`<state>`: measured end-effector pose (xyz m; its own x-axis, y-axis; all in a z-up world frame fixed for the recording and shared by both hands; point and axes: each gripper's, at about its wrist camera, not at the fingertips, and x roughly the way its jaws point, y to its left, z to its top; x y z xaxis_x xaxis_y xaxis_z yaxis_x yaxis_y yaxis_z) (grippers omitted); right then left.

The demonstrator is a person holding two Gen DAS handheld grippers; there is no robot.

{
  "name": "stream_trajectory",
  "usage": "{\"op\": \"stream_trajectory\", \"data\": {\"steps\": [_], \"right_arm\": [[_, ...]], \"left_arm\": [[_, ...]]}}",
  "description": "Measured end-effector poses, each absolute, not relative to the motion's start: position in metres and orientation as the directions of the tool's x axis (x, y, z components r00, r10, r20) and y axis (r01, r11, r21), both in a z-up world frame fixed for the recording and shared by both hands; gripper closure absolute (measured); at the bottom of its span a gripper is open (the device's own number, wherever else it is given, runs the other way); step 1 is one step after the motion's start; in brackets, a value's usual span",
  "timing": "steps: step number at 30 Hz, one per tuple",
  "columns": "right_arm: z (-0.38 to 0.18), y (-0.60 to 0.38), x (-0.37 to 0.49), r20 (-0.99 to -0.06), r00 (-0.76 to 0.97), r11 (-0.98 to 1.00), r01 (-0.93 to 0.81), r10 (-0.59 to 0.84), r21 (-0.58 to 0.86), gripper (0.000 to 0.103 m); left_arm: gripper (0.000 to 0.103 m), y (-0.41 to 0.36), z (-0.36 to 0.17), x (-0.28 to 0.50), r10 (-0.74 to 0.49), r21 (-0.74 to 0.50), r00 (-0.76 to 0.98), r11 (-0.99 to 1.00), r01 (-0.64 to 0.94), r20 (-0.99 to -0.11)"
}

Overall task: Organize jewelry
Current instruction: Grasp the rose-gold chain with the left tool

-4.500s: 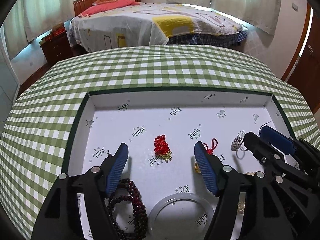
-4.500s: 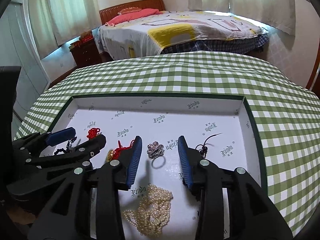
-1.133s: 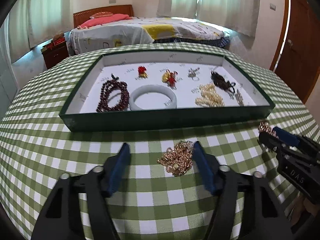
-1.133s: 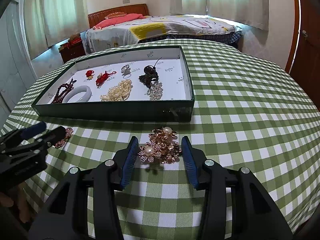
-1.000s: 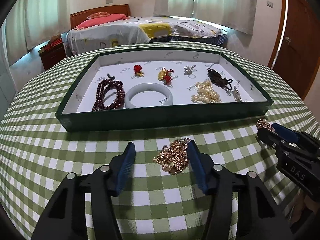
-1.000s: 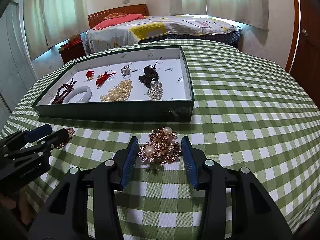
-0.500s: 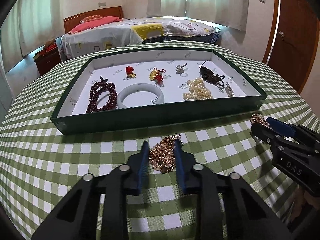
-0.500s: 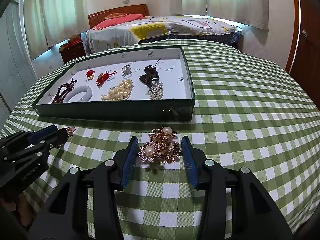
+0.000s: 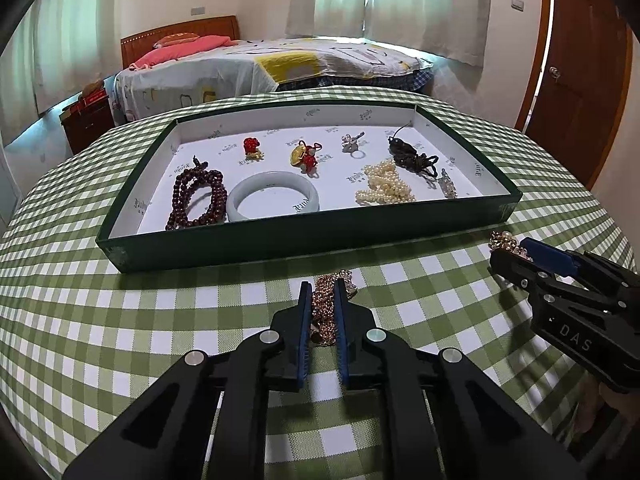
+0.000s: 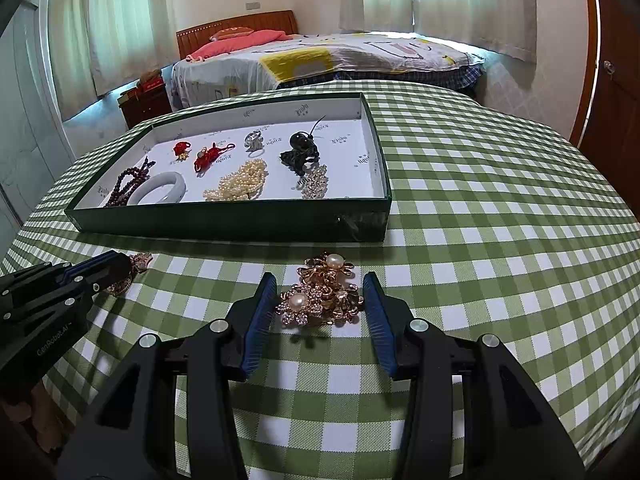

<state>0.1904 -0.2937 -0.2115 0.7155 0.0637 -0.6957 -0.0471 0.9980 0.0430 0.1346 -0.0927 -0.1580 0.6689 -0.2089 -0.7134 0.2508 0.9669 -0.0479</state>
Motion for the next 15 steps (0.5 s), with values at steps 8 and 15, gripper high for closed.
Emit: {"op": "stream_trajectory", "data": {"steps": [8,15], "right_arm": [[-0.2117,-0.2936,0.1904,-0.696,0.715,0.998,-0.048,0.063,0.041,0.059],[-0.2118,-0.2936,0.1903,-0.696,0.716,0.998,-0.047,0.063,0.042,0.059]], "left_arm": [[0.092,-0.0901,-0.1517,0.1325,-0.21,-0.047,0.687,0.967,0.249,-0.696],[0.092,-0.0859,-0.1524,0.133,-0.221,-0.067,0.684,0.967,0.244,-0.696]]}}
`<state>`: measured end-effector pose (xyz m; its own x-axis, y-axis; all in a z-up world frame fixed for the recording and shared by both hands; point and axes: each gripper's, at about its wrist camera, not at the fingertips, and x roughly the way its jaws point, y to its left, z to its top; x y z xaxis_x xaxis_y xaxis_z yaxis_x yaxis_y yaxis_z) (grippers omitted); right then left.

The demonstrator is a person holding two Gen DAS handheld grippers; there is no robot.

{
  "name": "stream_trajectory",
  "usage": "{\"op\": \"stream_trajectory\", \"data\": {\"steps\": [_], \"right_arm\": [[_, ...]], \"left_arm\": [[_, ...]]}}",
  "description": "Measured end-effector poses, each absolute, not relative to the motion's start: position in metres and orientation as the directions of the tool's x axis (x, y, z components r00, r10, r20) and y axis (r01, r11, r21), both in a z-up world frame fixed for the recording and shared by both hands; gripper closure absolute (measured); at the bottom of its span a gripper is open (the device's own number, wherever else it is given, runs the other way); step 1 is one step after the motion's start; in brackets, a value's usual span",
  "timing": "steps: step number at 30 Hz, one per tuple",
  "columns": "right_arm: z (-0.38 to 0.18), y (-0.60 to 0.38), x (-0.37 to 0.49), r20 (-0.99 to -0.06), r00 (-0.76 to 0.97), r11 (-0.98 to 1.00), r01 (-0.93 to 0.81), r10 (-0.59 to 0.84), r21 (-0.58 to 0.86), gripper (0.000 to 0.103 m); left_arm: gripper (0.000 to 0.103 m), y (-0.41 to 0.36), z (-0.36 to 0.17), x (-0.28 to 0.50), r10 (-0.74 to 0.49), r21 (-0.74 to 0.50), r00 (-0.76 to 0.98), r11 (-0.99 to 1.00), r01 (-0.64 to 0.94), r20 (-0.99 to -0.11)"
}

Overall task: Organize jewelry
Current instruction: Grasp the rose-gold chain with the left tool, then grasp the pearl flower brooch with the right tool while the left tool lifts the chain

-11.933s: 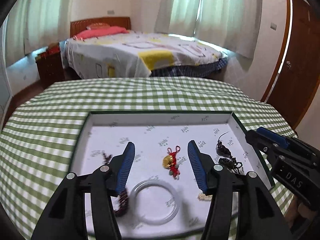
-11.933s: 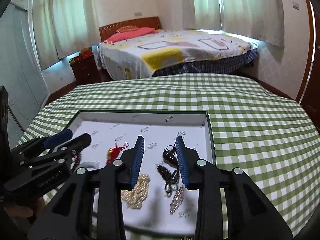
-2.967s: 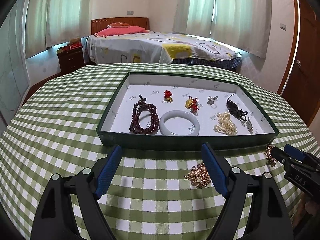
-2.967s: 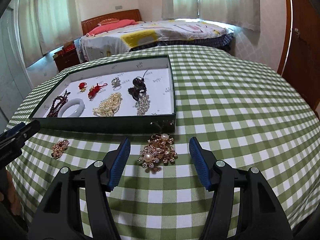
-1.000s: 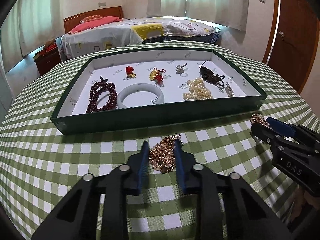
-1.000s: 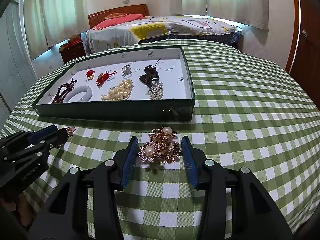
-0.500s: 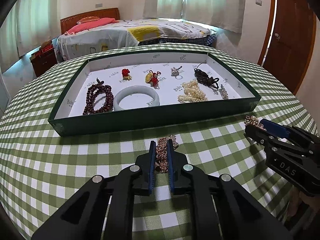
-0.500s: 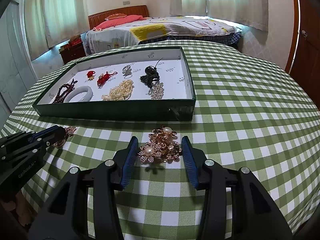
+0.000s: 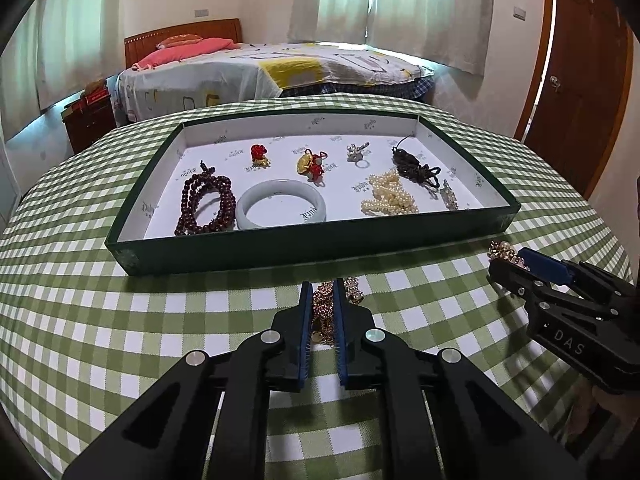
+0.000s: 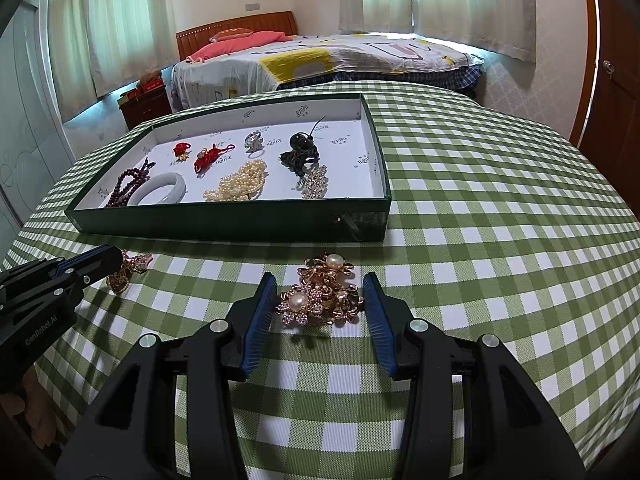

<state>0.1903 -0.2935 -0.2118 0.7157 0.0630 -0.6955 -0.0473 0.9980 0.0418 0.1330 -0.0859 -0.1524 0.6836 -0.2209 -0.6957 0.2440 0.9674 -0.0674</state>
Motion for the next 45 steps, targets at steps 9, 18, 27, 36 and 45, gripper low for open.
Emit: {"op": "stream_trajectory", "data": {"steps": [9,18,27,36,45], "right_arm": [[-0.207,-0.294,0.19,-0.687,0.724,0.998,-0.045,0.065,0.048,0.059],[-0.2,-0.293,0.189,-0.672,0.738,0.998,-0.052,0.07,0.047,0.059],[-0.19,-0.288,0.185,-0.654,0.753,0.997,-0.061,0.072,0.04,0.059],[-0.185,-0.287,0.178,-0.639,0.767,0.998,-0.06,0.067,0.032,0.06],[-0.18,-0.287,0.175,-0.627,0.776,0.998,-0.061,0.07,0.035,0.06]], "left_arm": [[0.092,-0.084,-0.145,0.132,-0.224,-0.067,0.694,0.967,0.246,-0.684],[0.092,-0.079,-0.134,0.131,-0.224,-0.068,0.713,0.968,0.24,-0.664],[0.092,-0.073,-0.126,0.126,-0.217,-0.066,0.726,0.971,0.23,-0.652],[0.092,-0.07,-0.122,0.124,-0.216,-0.072,0.734,0.972,0.223,-0.643],[0.092,-0.068,-0.119,0.123,-0.215,-0.076,0.741,0.973,0.218,-0.636]]}}
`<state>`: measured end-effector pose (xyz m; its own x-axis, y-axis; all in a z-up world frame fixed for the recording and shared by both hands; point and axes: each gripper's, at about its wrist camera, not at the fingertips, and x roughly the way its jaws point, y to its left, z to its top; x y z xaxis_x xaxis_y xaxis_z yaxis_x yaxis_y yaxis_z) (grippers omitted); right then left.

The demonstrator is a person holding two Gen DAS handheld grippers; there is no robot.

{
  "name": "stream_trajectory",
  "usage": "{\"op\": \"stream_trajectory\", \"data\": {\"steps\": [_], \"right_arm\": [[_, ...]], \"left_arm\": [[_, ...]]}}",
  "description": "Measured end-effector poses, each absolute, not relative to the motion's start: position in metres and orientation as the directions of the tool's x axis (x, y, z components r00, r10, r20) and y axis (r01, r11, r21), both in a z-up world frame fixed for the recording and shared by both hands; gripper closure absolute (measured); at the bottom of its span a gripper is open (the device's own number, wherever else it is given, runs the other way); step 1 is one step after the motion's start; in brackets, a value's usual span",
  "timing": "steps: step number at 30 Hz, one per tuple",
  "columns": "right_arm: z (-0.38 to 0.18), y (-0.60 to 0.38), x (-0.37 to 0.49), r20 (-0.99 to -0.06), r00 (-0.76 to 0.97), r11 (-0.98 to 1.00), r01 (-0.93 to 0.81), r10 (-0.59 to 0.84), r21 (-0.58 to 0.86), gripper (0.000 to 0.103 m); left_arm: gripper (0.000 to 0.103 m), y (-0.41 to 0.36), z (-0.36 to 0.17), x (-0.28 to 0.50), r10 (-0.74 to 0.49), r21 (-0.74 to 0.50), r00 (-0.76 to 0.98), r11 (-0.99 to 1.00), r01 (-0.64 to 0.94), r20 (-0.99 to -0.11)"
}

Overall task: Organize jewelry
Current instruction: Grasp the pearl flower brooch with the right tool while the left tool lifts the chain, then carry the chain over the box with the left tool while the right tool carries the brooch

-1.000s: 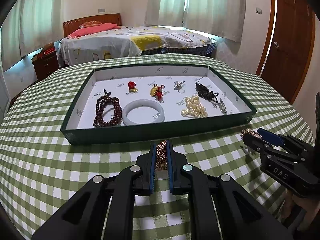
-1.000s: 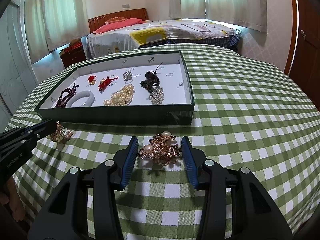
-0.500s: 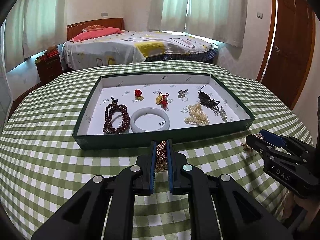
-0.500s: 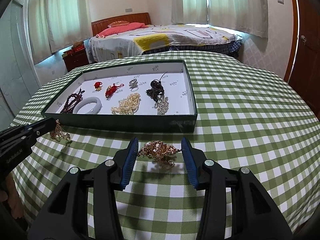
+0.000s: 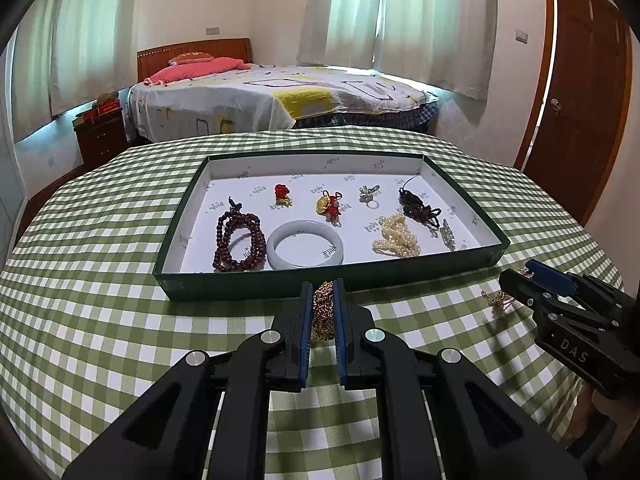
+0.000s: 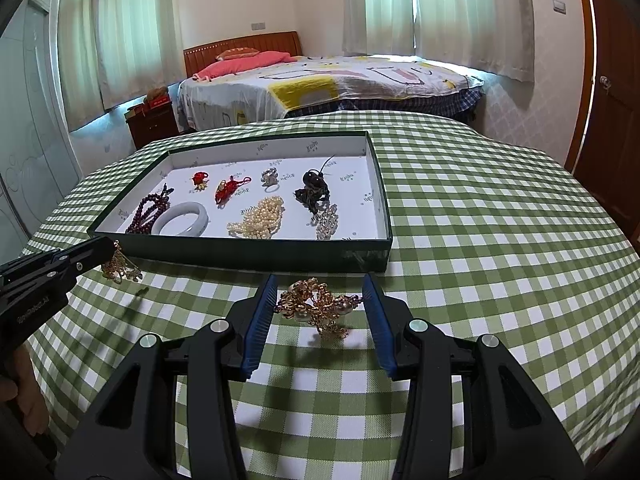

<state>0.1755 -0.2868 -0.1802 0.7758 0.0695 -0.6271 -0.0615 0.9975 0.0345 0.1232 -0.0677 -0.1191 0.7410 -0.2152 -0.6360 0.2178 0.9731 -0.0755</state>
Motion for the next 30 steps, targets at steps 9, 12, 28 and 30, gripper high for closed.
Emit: {"op": "stream_trajectory", "data": {"steps": [9,12,28,30], "right_arm": [[-0.162,-0.285,0.172,-0.596,0.797,0.996,-0.074,0.092,0.056,0.06],[-0.153,-0.284,0.17,-0.584,0.805,0.994,-0.08,0.106,0.07,0.06],[-0.105,-0.271,0.173,-0.496,0.855,0.989,-0.126,0.147,0.077,0.06],[-0.101,-0.269,0.176,-0.488,0.859,0.988,-0.133,0.153,0.076,0.06]], "left_arm": [[0.092,-0.064,-0.107,0.123,-0.214,-0.077,0.757,0.974,0.213,-0.617],[0.092,-0.062,-0.099,0.124,-0.215,-0.082,0.766,0.974,0.209,-0.606],[0.092,-0.052,-0.067,0.136,-0.223,-0.097,0.812,0.974,0.204,-0.539],[0.092,-0.051,-0.063,0.14,-0.225,-0.097,0.817,0.974,0.205,-0.53]]}}
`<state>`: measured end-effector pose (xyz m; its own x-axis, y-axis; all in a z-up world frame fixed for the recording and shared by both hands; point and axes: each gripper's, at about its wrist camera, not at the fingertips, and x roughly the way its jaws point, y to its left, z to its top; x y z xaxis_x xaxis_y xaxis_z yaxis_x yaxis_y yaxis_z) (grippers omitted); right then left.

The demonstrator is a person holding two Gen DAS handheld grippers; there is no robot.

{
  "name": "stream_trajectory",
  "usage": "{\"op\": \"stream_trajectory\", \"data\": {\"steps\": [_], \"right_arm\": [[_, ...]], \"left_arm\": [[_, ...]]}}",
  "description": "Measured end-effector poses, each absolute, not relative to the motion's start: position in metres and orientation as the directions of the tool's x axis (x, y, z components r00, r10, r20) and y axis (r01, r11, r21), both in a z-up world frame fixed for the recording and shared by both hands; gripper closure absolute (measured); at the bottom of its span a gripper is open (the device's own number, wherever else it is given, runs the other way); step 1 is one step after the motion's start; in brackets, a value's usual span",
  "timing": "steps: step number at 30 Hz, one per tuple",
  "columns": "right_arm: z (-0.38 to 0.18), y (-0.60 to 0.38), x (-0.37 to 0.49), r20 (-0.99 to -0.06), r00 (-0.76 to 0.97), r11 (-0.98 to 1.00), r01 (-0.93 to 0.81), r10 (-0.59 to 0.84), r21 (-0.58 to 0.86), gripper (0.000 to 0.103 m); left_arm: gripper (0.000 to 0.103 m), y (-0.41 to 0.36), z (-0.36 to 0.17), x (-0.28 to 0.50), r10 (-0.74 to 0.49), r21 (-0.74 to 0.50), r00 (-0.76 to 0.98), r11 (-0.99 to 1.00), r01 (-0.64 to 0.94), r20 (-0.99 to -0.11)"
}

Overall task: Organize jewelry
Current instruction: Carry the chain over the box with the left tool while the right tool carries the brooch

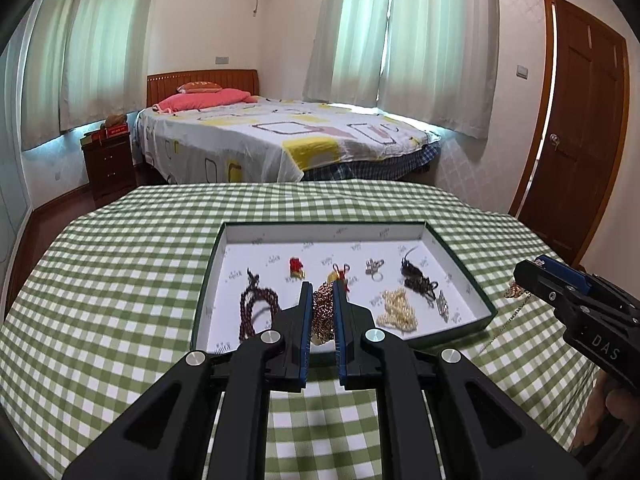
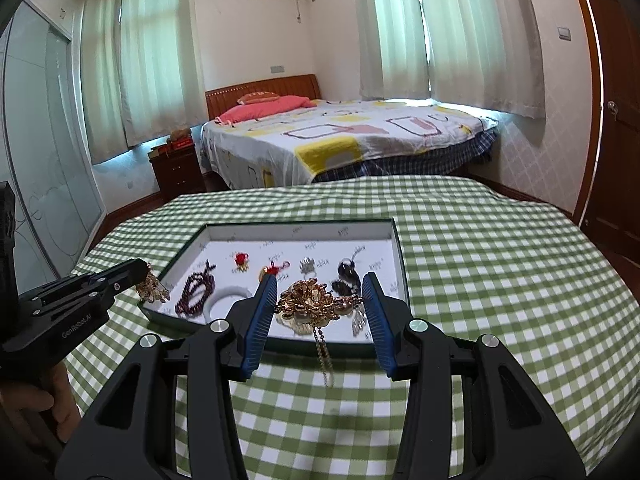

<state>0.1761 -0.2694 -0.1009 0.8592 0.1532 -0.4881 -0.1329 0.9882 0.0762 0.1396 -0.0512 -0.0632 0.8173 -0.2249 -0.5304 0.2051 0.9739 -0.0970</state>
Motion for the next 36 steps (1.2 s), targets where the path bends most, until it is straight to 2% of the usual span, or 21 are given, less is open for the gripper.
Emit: {"op": "stream_trajectory", "data": {"steps": [18,31,36], "right_arm": [[-0.072,-0.256,0.246,-0.426,0.887,0.984,-0.169,0.178,0.06,0.06],[-0.085,-0.25,0.313,-0.438,0.881,0.983,-0.176,0.178,0.047,0.06],[-0.105,-0.248,0.338,-0.474,0.864,0.985,-0.17,0.17,0.044,0.06]], "left_arm": [[0.092,-0.04,-0.042,0.202,-0.196,-0.094,0.849,0.981,0.172,-0.49],[0.092,-0.042,-0.047,0.259,-0.182,-0.077,0.858,0.983,0.166,-0.481],[0.092,-0.042,-0.064,0.283,-0.169,-0.072,0.84,0.985,0.154,-0.516]]}}
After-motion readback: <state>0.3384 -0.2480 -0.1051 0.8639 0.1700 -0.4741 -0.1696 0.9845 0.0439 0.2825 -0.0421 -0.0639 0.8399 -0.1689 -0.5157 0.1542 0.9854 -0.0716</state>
